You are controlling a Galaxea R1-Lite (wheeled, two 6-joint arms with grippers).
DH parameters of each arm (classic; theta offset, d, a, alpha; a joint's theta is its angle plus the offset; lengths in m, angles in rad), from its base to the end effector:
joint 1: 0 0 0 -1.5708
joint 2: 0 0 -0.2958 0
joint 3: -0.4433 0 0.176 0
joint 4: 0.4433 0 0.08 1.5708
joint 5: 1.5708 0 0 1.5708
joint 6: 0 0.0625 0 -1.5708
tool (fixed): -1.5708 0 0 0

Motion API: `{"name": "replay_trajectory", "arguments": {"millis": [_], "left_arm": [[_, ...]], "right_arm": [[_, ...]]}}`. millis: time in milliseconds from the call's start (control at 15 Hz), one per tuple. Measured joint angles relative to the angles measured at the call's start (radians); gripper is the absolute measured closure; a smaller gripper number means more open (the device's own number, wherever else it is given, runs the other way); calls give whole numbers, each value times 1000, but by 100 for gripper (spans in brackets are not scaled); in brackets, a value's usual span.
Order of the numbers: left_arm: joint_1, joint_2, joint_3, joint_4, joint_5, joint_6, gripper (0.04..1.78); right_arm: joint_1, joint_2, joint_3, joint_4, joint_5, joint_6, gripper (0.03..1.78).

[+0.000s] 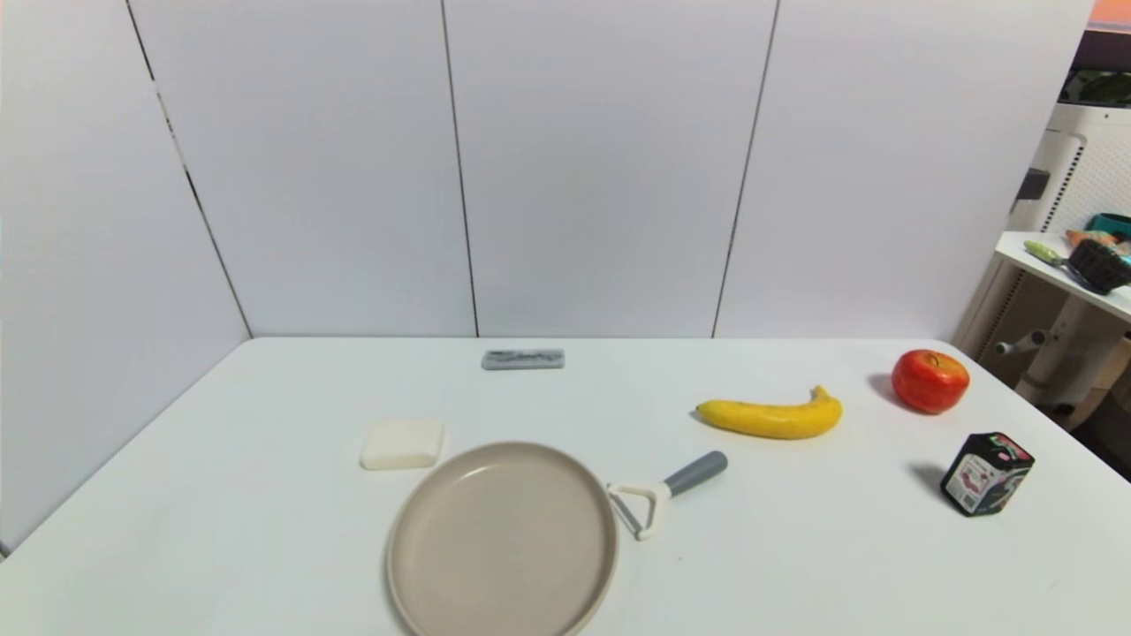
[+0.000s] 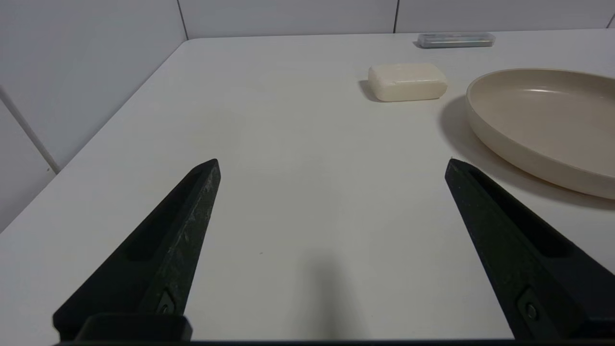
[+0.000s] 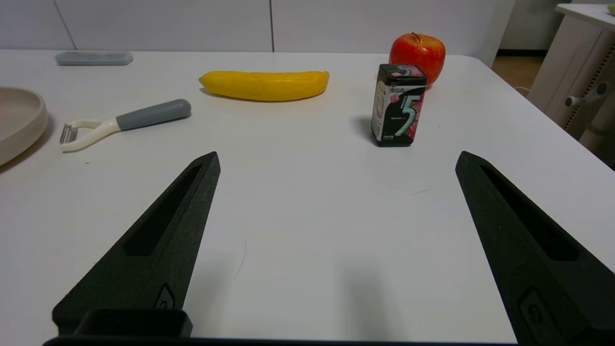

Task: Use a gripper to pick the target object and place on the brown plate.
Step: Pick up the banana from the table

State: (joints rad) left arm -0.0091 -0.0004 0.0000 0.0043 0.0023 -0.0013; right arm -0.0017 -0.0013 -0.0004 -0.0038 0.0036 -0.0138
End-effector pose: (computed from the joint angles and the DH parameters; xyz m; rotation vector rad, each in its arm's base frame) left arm 0.0057 0.0001 0.0749 -0.0013 0.0039 -0.0068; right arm 0.0056 0.0002 0.0762 -0.0138 -0.0055 0.0019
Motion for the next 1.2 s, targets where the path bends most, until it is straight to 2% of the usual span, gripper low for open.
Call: {"name": "replay_trajectory", "arguments": {"millis": [400,533,667,867,1067,1200], "left_arm": [[0,0,0,0,0,0,13],[0,0,0,0,0,0,13],[0,0,0,0,0,0,13],[0,0,0,0,0,0,13],[0,0,0,0,0,0,13],[0,0,0,0,0,0,13]], "right_arm": [[0,21,-21,-8,9,-24,12],[0,93,-86,-18,23,-57,12],[2,208,-207,-23,48,-94,12],[3,428,-456,-15,128,-153,12],[3,659,-660,17,240,-236,12],[3,818,-798,79,320,-303,12]]}}
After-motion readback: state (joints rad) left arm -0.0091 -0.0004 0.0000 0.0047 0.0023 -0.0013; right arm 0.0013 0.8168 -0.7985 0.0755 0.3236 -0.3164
